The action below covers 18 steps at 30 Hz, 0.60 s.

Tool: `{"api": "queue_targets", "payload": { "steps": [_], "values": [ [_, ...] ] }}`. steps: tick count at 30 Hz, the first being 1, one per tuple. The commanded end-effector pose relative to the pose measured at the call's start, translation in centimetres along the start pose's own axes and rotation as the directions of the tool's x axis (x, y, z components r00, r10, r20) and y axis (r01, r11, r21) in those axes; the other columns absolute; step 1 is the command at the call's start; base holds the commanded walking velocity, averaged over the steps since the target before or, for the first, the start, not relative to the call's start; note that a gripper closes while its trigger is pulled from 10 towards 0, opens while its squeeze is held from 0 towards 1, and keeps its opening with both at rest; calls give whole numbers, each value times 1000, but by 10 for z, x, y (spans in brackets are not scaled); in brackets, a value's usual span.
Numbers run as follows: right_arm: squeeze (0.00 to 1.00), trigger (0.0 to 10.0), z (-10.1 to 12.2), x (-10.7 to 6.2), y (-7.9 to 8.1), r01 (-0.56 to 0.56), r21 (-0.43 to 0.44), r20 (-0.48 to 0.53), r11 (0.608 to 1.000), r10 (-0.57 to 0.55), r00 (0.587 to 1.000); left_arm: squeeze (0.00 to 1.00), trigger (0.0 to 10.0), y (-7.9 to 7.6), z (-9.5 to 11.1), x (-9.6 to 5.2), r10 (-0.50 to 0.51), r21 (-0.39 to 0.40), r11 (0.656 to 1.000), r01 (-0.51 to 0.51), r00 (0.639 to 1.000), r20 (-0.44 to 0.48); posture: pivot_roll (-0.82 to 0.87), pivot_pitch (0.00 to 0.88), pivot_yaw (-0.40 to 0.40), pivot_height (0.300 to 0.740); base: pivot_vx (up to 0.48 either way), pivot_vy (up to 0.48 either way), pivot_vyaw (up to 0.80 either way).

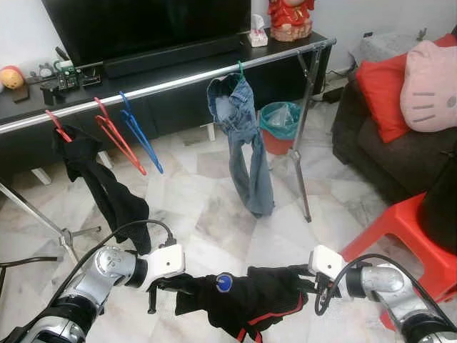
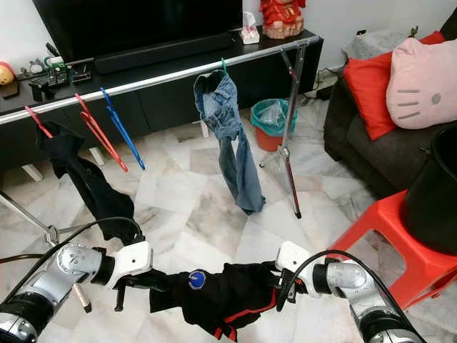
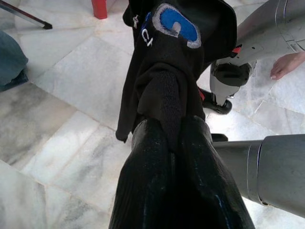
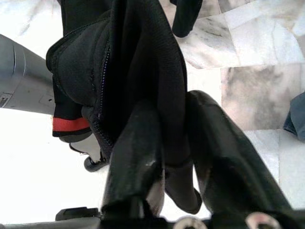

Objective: Hang hanger

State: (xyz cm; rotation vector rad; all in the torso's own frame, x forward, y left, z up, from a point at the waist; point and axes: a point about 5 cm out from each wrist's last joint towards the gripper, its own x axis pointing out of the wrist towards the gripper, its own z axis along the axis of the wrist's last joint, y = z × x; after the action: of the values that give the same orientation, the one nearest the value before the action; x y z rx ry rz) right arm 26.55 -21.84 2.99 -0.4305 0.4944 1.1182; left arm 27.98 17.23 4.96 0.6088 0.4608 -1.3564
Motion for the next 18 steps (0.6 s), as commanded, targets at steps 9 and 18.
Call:
{"api": "queue_targets", "payload": {
  "steps": [9, 18],
  "values": [
    [0, 0, 7, -1, -5, -13, -31, 9, 999, 14, 1000, 0, 10000, 4, 4, -3, 12, 24, 1000, -12, 1000, 7, 108, 0, 84, 740, 0, 0, 0],
    [0, 0, 21, 0, -8, -62, -42, 82, 997, 66, 994, 0, 10000, 0, 0, 0, -5, 61, 998, 7, 999, -35, 107, 0, 81, 740, 0, 0, 0]
  ]
}}
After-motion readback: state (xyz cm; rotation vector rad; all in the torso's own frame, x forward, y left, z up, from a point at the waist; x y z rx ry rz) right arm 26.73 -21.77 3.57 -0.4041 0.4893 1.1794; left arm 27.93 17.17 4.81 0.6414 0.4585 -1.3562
